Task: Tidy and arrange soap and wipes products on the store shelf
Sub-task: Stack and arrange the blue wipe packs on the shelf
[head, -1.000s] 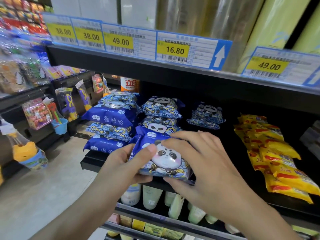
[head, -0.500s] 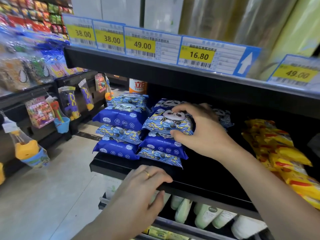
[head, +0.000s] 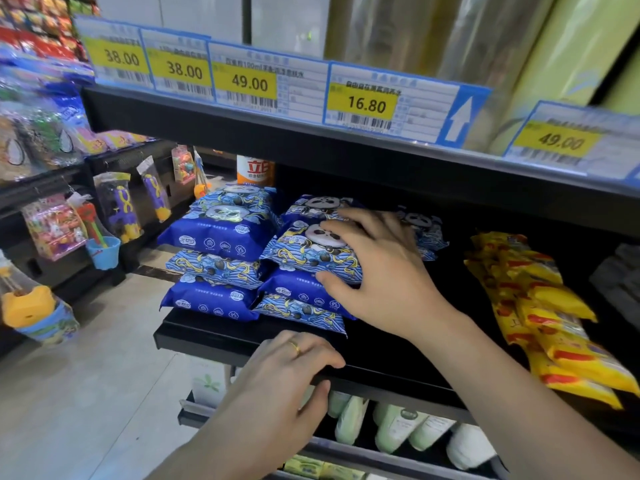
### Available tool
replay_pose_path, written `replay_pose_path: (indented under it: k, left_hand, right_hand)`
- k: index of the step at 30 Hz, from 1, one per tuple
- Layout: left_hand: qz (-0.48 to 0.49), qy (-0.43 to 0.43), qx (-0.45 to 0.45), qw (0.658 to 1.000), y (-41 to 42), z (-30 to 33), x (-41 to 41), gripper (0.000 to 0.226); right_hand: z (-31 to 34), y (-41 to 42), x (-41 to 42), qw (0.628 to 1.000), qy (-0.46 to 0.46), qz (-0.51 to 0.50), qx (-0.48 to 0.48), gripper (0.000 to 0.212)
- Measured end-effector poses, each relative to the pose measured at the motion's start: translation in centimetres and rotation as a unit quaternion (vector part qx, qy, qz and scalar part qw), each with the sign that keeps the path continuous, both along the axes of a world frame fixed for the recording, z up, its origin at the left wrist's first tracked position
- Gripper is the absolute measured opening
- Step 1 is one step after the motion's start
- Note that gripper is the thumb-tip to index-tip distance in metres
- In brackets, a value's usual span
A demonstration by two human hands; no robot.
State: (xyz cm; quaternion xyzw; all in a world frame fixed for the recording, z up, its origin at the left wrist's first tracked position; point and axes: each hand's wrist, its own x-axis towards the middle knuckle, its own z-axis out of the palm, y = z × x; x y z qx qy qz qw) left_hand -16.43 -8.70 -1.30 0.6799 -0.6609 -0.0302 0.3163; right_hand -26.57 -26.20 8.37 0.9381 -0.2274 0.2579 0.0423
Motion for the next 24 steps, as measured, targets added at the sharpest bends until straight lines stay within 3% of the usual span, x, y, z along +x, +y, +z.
replay_pose_path:
  k: [4,7,9,11,14,19,24]
  left_hand:
    - [0.004,-0.012,-0.003,1.0,-0.3,-0.3,-0.4,0.031]
    - [0.0,-0.018,-0.008,1.0,-0.7,-0.7,-0.7,0.029]
    - [-0.006,-0.021,-0.01,1.0,-1.2,-0.9,-1.1,0.029]
    - [-0.015,-0.015,-0.011,1.0,-1.9,-0.8,-1.8,0.029]
    - [-0.011,0.001,-0.014,1.0,-3.1,-0.8,-2.9,0.031]
    - [0.025,0.01,-0.028,0.999,-4.1,-1.4,-3.6,0.028]
    - [0.026,0.025,-0.011,0.999,-3.9,-1.3,-3.4,0.029]
  right_hand:
    - [-0.2,0.0,-0.6,0.999,-0.033,0.017,-0.011,0.069]
    - [-0.5,-1.3,-1.6,0.986,-0.159,0.037,0.018,0.049]
    - [-0.6,-3.9,-2.6,0.972,-0.227,-0.015,0.055,0.037]
    - [-0.5,-7.6,-3.9,0.969,-0.172,-0.123,0.125,0.035]
    - [-0.8,-12.4,-5.4,0.951,0.02,-0.223,0.214,0.05]
    - [-2.0,-16.9,-5.1,0.946,0.045,-0.228,0.224,0.064]
    - [-3.1,-19.5,-3.5,0.953,0.04,-0.208,0.215,0.065]
